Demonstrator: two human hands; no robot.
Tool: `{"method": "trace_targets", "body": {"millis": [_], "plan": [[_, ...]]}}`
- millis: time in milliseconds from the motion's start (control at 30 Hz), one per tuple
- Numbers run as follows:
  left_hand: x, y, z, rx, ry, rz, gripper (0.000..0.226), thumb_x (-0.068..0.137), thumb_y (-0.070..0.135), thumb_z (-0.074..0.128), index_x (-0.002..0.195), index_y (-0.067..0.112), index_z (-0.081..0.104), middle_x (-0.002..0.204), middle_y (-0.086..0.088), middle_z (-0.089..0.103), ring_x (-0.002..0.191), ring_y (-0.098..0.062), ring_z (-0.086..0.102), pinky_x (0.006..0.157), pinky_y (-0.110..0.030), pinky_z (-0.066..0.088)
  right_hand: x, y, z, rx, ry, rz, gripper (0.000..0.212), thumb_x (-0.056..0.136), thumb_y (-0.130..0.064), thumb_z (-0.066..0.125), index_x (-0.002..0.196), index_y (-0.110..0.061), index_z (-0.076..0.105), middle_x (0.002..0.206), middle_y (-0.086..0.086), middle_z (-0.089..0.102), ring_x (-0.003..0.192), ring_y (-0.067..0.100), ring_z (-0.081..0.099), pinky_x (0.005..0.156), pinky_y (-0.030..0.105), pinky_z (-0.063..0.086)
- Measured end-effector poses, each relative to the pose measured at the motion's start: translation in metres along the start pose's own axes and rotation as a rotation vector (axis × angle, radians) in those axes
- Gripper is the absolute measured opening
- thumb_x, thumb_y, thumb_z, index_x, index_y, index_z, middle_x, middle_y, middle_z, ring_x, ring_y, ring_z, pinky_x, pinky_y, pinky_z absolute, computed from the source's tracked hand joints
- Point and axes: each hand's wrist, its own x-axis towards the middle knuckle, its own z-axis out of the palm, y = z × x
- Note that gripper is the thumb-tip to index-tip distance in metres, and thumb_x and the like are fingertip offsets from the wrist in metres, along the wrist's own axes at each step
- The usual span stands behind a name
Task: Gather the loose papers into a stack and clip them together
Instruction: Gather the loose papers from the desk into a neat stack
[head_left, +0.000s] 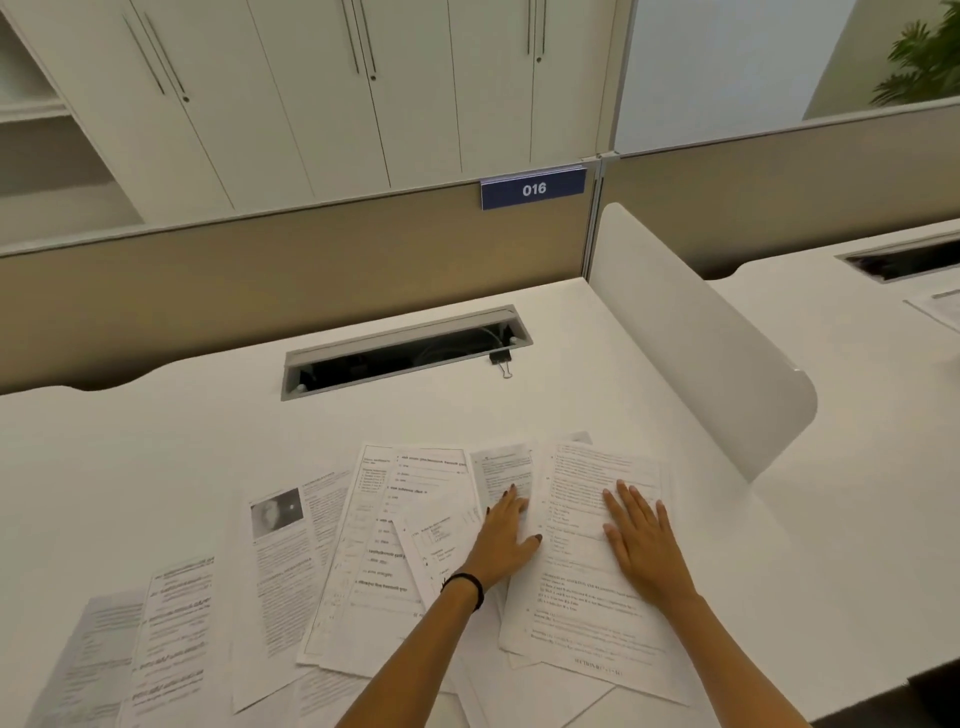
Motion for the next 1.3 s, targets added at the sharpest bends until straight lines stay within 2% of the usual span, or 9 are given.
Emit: {"method": "trace_targets", "body": {"millis": [167,300,500,633,733,900,1167,1233,1300], "plan": [[0.0,-0.003,0.001,0.038,-0.031,0.001,0.08,0.09,0.039,0.051,0.147,0.011,0.002,0.158,-0.003,-0.002,0.145,-0.017,-0.002,0.118,-0.033,-0.001,0.011,-0.007,0.001,-0.007,-0.005,-0.039,0.08,0.078,-0.066,-0.016,0.144,-0.024,0.003,0.151,-0.008,-0.004,0.141,0.01,-0.004,0.116,0.036,-0.008],[0.005,-0.004,-0.001,-0.044,0.023,0.004,0.081,0.09,0.039,0.053,0.147,0.016,0.002,0.158,0.0,0.0,0.145,-0.015,0.002,0.117,-0.03,0.004,0.025,-0.014,0.004,-0.007,-0.02,-0.084,0.081,0.079,-0.066,-0.013,0.145,-0.023,0.006,0.151,-0.008,-0.004,0.142,0.01,-0.003,0.115,0.033,-0.01],[0.002,-0.004,0.006,-0.159,0.465,-0.189,0.064,0.095,0.02,0.043,0.147,0.012,0.005,0.157,-0.006,-0.003,0.145,-0.019,0.0,0.115,-0.025,0.005,0.034,-0.023,0.008,0.031,-0.034,-0.122,0.073,0.08,-0.065,-0.012,0.143,-0.03,0.0,0.152,-0.009,-0.006,0.144,0.011,-0.004,0.116,0.033,-0.01],[0.012,0.0,-0.002,-0.239,0.407,-0.203,0.057,0.096,0.019,0.041,0.145,0.008,0.015,0.157,-0.007,0.006,0.145,-0.02,0.008,0.117,-0.029,0.01,0.041,-0.029,0.001,0.081,0.146,0.116,0.079,0.084,-0.064,-0.006,0.145,-0.02,0.02,0.155,0.011,0.012,0.143,0.023,0.01,0.112,0.048,-0.001],[0.018,0.0,-0.008,-0.347,0.394,-0.209,0.055,0.095,0.018,0.046,0.144,0.008,0.023,0.154,-0.006,0.019,0.142,-0.02,0.018,0.118,-0.032,0.016,0.042,-0.031,0.002,0.104,0.134,0.258,0.09,0.077,-0.071,-0.011,0.145,-0.019,0.018,0.154,0.019,0.011,0.142,0.034,0.01,0.111,0.054,-0.003],[0.022,-0.004,-0.016,-0.61,0.439,-0.255,0.04,0.085,0.015,0.058,0.123,0.02,0.045,0.127,0.0,0.051,0.118,-0.02,0.051,0.102,-0.043,0.046,0.043,-0.029,0.008,0.063,0.085,0.164,0.092,0.076,-0.073,-0.01,0.145,-0.02,0.017,0.154,0.02,0.011,0.143,0.034,0.006,0.113,0.052,-0.002],[0.015,0.004,-0.023,-0.714,0.262,-0.228,0.068,0.085,0.017,0.064,0.14,0.017,0.024,0.131,-0.003,0.048,0.113,-0.018,0.052,0.099,-0.036,0.046,0.043,-0.029,0.014,0.132,0.032,-0.028,0.096,0.073,-0.076,-0.007,0.144,-0.017,0.018,0.155,0.013,0.005,0.141,0.017,-0.007,0.114,0.037,-0.008],[0.014,0.003,-0.02,-0.671,0.289,-0.2,0.075,0.084,0.015,0.065,0.143,0.017,0.019,0.138,-0.005,0.045,0.12,-0.02,0.048,0.105,-0.04,0.042,0.044,-0.031,0.011,0.218,0.04,-0.025,0.086,0.08,-0.072,0.006,0.143,-0.016,0.022,0.155,0.011,0.009,0.142,0.018,-0.001,0.116,0.037,-0.002],[0.014,0.008,-0.023,-0.632,0.319,-0.154,0.074,0.084,0.015,0.065,0.143,0.019,0.02,0.139,-0.007,0.044,0.121,-0.02,0.047,0.106,-0.041,0.041,0.047,-0.033,0.001,0.354,0.067,0.041,0.062,0.091,-0.049,0.035,0.143,-0.017,0.02,0.155,0.011,0.007,0.144,0.021,0.003,0.116,0.037,0.004]]}}
